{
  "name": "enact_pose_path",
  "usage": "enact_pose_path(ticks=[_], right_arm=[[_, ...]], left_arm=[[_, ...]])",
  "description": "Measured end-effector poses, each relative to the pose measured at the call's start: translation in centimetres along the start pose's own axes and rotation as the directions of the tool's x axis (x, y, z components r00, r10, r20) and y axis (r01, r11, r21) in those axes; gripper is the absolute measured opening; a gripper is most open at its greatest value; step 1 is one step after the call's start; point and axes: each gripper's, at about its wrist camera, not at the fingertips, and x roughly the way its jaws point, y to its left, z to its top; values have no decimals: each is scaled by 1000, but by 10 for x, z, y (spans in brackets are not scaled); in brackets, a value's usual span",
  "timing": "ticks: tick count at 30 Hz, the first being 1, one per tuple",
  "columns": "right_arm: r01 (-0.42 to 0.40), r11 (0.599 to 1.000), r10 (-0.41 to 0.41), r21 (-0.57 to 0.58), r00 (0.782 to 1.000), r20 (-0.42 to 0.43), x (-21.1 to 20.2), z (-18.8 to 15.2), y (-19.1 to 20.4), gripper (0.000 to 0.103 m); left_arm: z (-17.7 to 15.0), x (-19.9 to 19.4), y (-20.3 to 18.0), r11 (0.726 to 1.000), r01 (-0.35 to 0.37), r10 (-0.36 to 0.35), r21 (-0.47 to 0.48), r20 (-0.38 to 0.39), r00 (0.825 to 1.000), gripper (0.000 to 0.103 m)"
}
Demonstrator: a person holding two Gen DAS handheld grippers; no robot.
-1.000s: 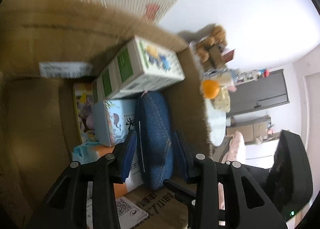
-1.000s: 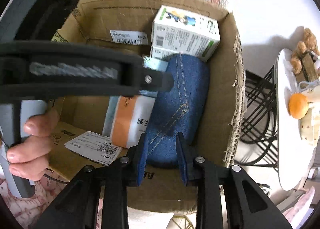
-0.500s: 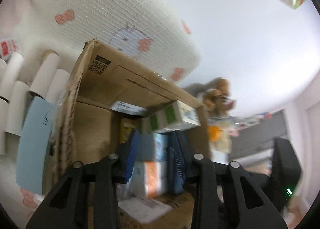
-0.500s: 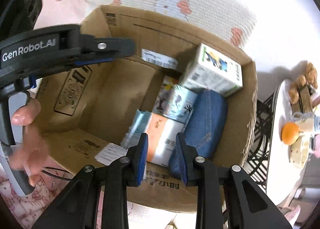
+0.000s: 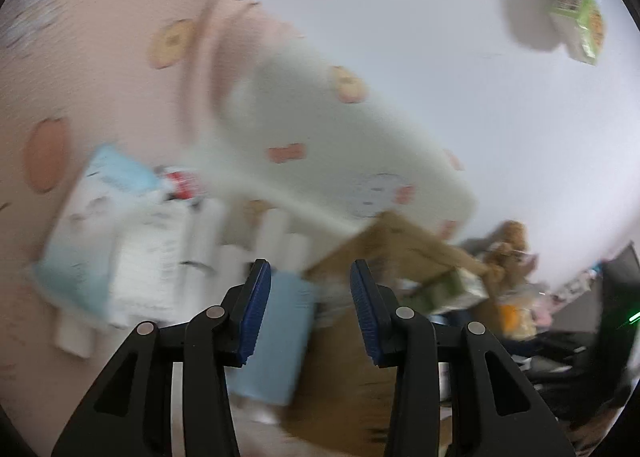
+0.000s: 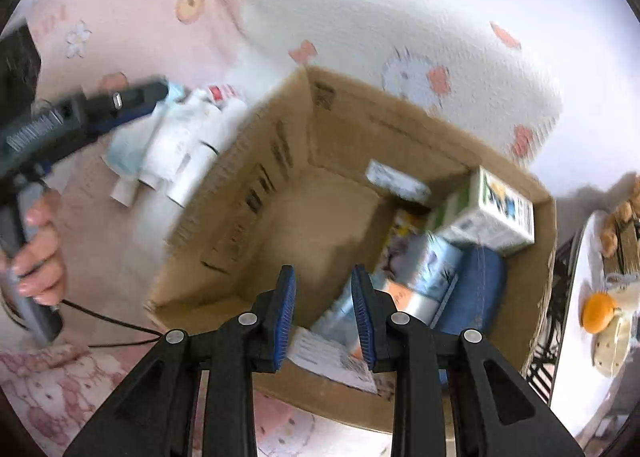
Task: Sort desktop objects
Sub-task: 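Move both tools back to the pile toward the light-blue LUCKY case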
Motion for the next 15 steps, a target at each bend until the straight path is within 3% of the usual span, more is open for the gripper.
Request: enact_pose_path(ticks=[7, 12, 15], right_arm=[[-59, 998, 56, 20, 993, 108, -11, 33, 39, 25], [34, 999, -37, 19, 980, 197, -6, 43, 90, 25], [109, 994, -108, 14, 958, 266, 8, 32, 128, 25]], left_arm=[[-11, 13, 34, 1000, -2, 2, -5, -52, 999, 44], [-24, 21, 55, 1000, 15, -14, 13, -80, 997, 44], [-33, 23, 78, 1000, 4, -6, -27, -81, 997, 44]])
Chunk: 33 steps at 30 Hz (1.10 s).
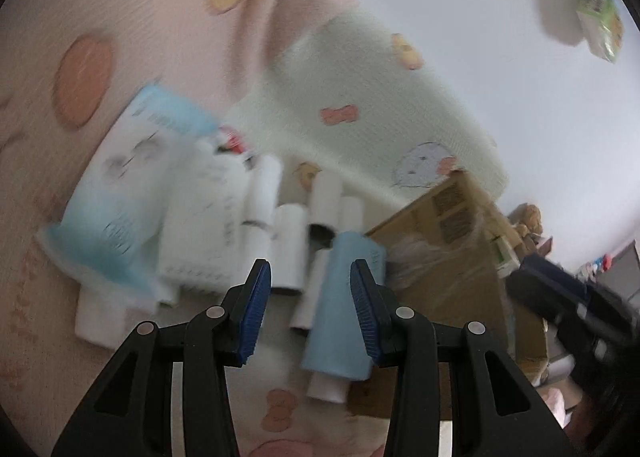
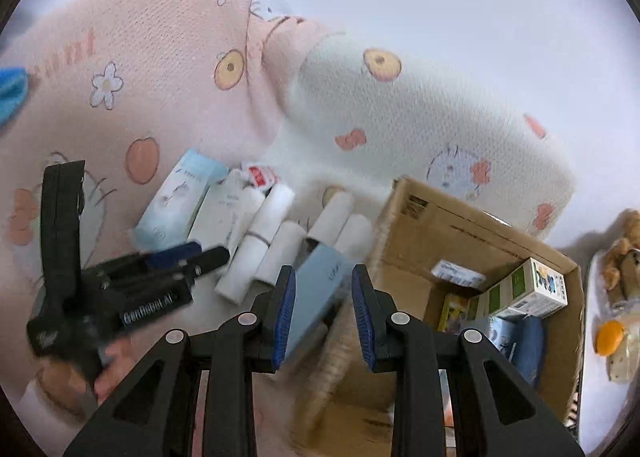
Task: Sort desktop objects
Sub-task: 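Move both tools back to the pile toward the light-blue LUCKY case, then close both grippers around the light-blue LUCKY case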
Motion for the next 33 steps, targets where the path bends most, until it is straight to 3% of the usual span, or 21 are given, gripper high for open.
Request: enact_pose_path(ticks=[5, 10, 12, 14, 15, 16, 18, 22, 24, 26, 28, 30, 33], right_arm=[[10, 998, -10, -64, 1000, 3, 23, -25, 41, 25], [26, 994, -22, -106, 999, 40, 33, -44, 59, 25], [46, 990, -36, -136, 997, 73, 36, -52, 67, 25], [78, 984, -66, -158, 995, 79, 43, -62, 75, 27], [88, 982, -77, -169, 994, 72, 47, -66, 79, 37], [96, 979, -87, -182, 995, 58, 52, -70, 81, 53], [126, 972, -120, -197, 992, 41, 61, -79, 85, 69], [140, 967, -135, -214, 990, 35, 69, -81, 87, 69], [159, 967, -159, -200, 987, 16, 76, -80, 86, 71], [179, 961, -187, -211, 982, -21, 86, -82, 88, 72], [192, 957, -207, -218, 977, -50, 94, -84, 89, 72], [193, 958, -214, -213, 973, -82, 102, -84, 88, 72], [220, 952, -245, -211, 964, -101, 110, -83, 88, 72]], left_arm=[[-11, -4, 38, 992, 49, -50, -118, -9, 999, 44], [-11, -6, 46, 990, 109, -110, -87, -4, 994, 44], [-12, -2, 45, 983, 172, -174, -72, -33, 984, 44], [-14, 9, 48, 963, 254, -261, -89, -78, 962, 44], [-16, 17, 52, 949, 292, -303, -118, -98, 948, 44], [-18, 23, 54, 941, 306, -323, -140, -113, 940, 44], [-21, 38, 59, 931, 320, -349, -177, -166, 922, 44], [-28, 63, 50, 957, 275, -291, -96, -261, 920, 44], [-30, 73, 48, 944, 316, -330, -94, -299, 895, 44], [-33, 89, 51, 916, 371, -400, -151, -349, 848, 44], [-35, 104, 58, 892, 392, -451, -226, -366, 814, 44], [-38, 115, 63, 867, 416, -495, -275, -363, 790, 45], [-36, 119, 63, 859, 425, -508, -287, -359, 783, 45]])
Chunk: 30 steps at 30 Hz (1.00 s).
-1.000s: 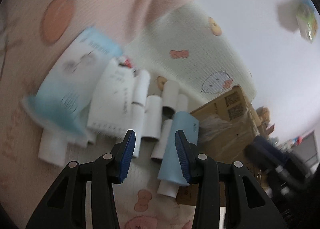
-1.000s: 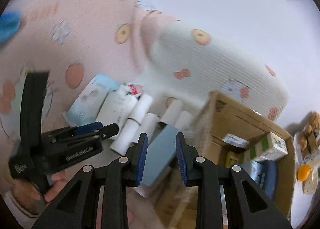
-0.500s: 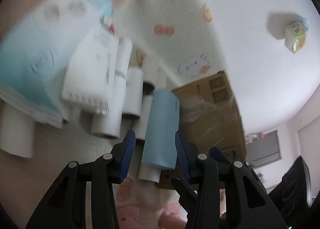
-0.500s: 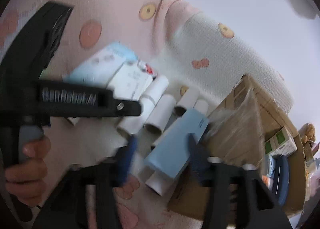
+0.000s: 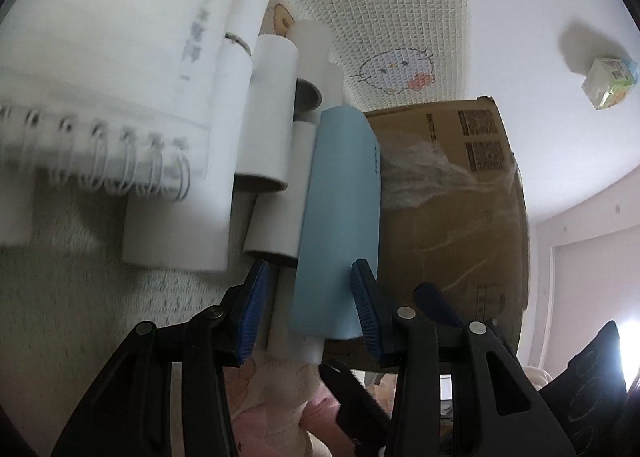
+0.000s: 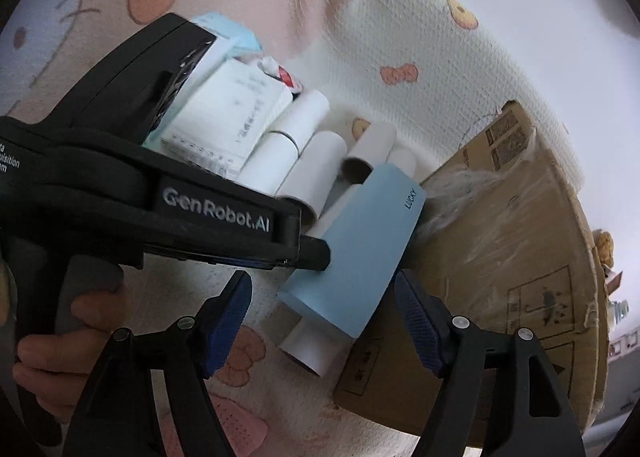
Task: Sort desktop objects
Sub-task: 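Close both grippers around the light-blue LUCKY case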
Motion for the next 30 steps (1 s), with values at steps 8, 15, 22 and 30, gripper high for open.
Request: enact_pose_path(ticks=[8, 15, 22, 30], right_arm=[[53, 997, -55, -58, 998, -26, 14, -3, 7, 72], [93, 987, -99, -129, 994, -45, 25, -6, 12, 72], [182, 908, -194, -377, 981, 7, 36, -30, 25, 67], [253, 825, -238, -505, 967, 94, 34, -49, 27, 61]], left_arm=[[8, 13, -9, 999, 1, 2, 50, -67, 998, 45], [18, 12, -4, 999, 37, -37, -1, -114, 993, 44], [17, 23, -13, 998, 68, -69, -10, -143, 987, 16], [16, 19, -15, 1000, 17, -16, 8, -129, 991, 35]])
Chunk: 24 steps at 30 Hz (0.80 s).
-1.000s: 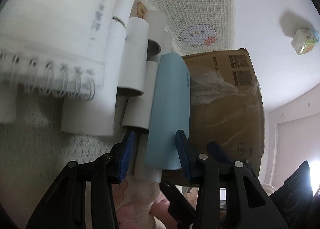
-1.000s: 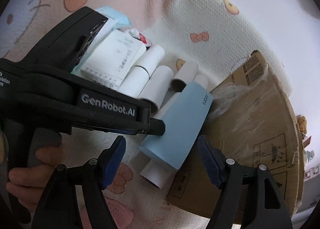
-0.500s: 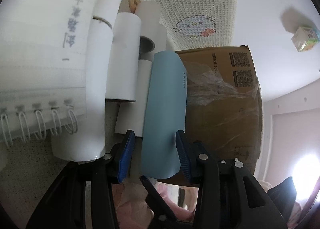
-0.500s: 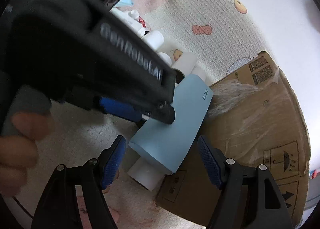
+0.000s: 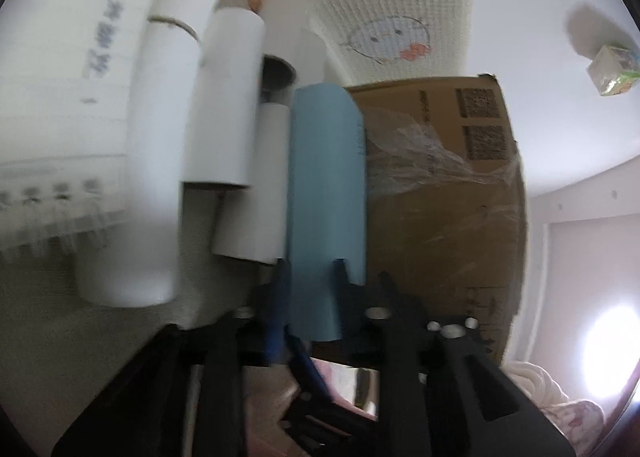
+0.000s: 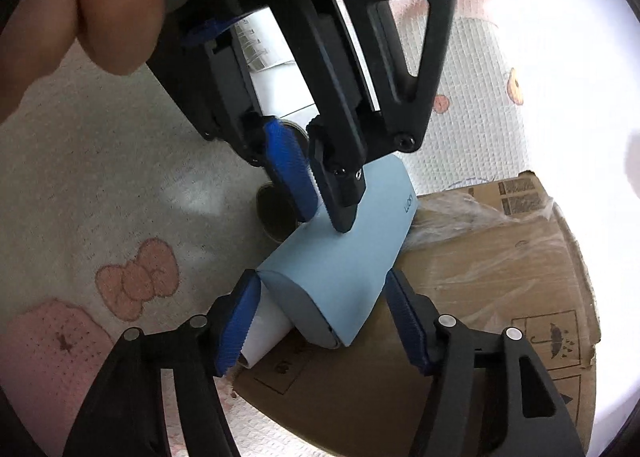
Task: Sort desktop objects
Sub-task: 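Close both grippers around the light-blue LUCKY case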
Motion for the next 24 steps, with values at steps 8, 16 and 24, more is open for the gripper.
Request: enact_pose_path(ticks=[8, 16, 24], right_arm=[[69, 997, -64, -33, 987, 146, -14, -4, -10, 43], [30, 999, -33, 26, 989, 145, -15, -3, -26, 43], [2, 998, -11, 63, 989, 146, -17, -4, -37, 43]], left_arm=[[11, 4, 4, 994, 110, -110, -24, -12, 994, 52], [22, 8, -8, 996, 91, -91, -16, 6, 996, 52], [29, 13, -18, 994, 107, -107, -32, -3, 994, 52]])
